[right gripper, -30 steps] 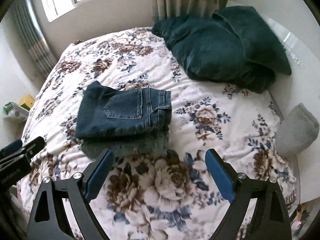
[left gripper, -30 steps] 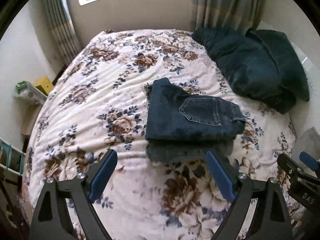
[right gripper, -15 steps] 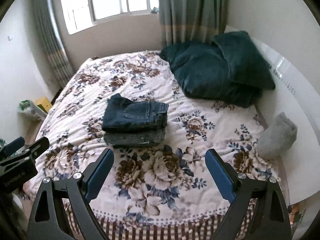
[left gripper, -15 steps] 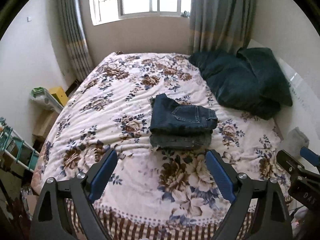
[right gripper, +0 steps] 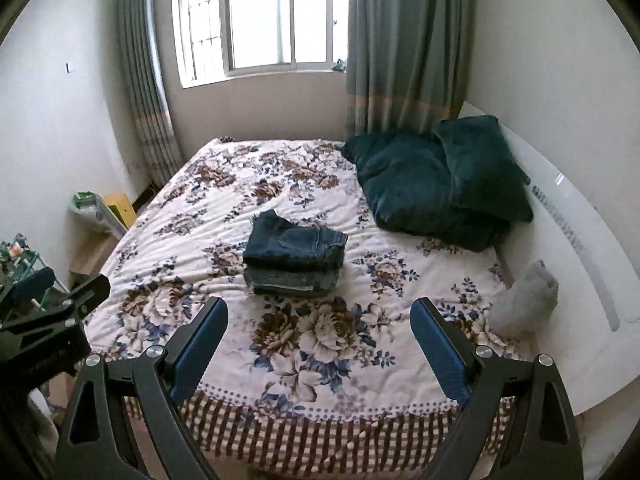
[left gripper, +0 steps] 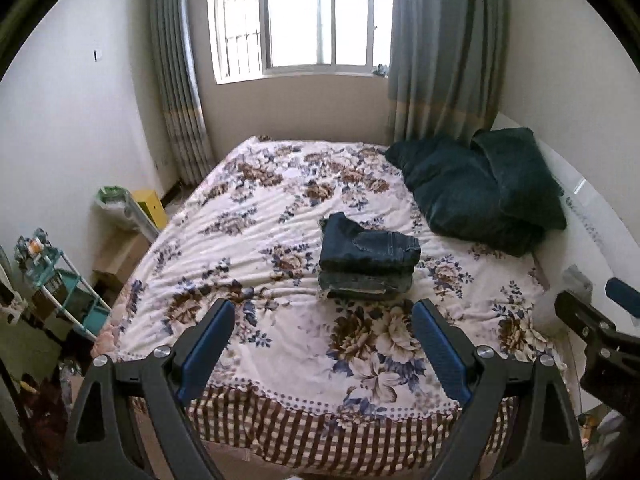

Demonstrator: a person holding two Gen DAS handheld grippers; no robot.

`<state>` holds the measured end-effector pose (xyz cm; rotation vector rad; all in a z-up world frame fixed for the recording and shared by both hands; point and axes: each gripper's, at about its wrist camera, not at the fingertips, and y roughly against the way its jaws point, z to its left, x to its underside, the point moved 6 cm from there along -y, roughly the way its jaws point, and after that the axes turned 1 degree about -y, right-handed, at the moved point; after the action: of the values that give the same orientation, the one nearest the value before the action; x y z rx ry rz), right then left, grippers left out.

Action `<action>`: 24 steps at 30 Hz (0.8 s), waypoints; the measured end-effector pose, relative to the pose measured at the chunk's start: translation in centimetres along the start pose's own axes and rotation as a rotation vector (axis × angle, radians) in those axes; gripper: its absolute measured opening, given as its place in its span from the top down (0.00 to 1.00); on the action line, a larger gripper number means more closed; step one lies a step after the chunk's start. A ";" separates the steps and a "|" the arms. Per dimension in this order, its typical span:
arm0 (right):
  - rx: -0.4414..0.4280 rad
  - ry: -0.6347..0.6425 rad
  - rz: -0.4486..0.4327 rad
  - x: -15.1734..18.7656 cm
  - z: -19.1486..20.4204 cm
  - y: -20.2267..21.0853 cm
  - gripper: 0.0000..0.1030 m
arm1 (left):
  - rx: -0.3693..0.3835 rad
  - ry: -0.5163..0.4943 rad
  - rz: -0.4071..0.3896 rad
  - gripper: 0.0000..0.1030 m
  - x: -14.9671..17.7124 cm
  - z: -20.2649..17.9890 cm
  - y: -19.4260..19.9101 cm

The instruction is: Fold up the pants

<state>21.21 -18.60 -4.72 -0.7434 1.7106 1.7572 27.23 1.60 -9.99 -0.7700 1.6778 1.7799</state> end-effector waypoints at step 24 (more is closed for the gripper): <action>-0.007 -0.015 -0.050 -3.0 1.7 7.6 0.05 | 0.000 0.007 -0.044 0.00 -1.3 1.0 3.7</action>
<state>17.73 -17.06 2.72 -0.7683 1.6626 1.7315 25.32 2.37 -6.53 -0.8077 1.6526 1.7492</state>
